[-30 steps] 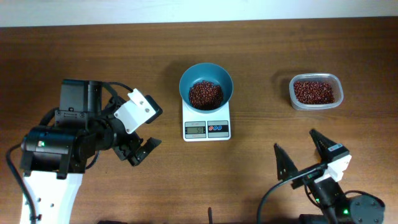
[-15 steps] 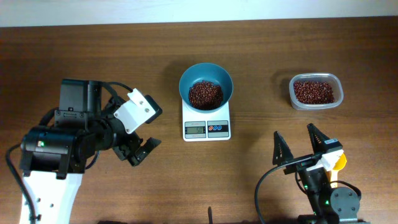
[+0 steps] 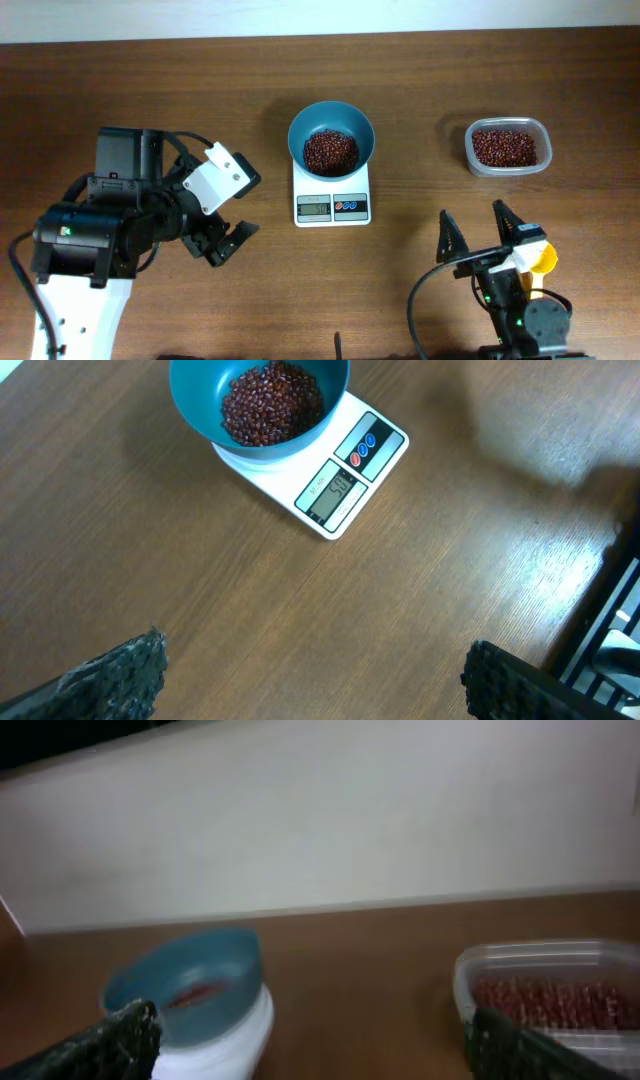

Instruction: Scoop item into bowl and weigh 50g on scale

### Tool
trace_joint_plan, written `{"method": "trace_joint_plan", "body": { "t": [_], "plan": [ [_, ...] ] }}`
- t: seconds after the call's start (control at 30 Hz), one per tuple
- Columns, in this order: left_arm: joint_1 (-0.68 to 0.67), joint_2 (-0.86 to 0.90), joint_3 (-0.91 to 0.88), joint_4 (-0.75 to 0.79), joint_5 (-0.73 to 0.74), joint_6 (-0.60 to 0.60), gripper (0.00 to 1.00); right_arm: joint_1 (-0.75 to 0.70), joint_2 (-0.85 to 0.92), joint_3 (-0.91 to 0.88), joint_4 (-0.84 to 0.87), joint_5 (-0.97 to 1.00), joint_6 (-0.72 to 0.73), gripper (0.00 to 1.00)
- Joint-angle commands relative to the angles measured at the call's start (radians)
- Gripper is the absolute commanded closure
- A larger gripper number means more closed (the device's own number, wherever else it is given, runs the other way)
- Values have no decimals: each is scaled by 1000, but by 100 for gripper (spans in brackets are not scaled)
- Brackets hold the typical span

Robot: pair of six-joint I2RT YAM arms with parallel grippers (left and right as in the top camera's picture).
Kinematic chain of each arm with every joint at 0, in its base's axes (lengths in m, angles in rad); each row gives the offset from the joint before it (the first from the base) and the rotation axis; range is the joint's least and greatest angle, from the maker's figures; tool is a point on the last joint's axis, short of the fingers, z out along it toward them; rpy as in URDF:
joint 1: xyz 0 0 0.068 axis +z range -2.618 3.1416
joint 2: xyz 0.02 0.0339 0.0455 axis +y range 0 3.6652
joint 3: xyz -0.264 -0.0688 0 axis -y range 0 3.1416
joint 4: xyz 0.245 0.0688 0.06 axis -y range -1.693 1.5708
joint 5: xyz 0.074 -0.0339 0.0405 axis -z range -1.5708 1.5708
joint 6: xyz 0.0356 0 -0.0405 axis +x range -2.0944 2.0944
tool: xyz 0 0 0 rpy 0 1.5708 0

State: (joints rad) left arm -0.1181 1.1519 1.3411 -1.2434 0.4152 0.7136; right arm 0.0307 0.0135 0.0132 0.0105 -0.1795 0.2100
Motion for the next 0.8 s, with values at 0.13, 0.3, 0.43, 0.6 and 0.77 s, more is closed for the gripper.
{"method": "trace_joint_plan", "body": {
  "t": [0.13,0.3,0.43,0.6,0.77],
  "plan": [
    [5,1,16,1,14,-13,1,8,-2,-8,-78,34,-37,1],
    [5,1,16,1,14,-13,1,8,-2,-8,-78,34,-37,1],
    [5,1,16,1,14,-13,1,8,-2,-8,-78,34,-37,1],
    [1,-3,15,-10,7,-13,1,8,-2,-8,-78,34,-37,1],
    [0,-114,13,-8,80,-13,1,8,-2,-8,-78,34,-37,2]
  ]
}}
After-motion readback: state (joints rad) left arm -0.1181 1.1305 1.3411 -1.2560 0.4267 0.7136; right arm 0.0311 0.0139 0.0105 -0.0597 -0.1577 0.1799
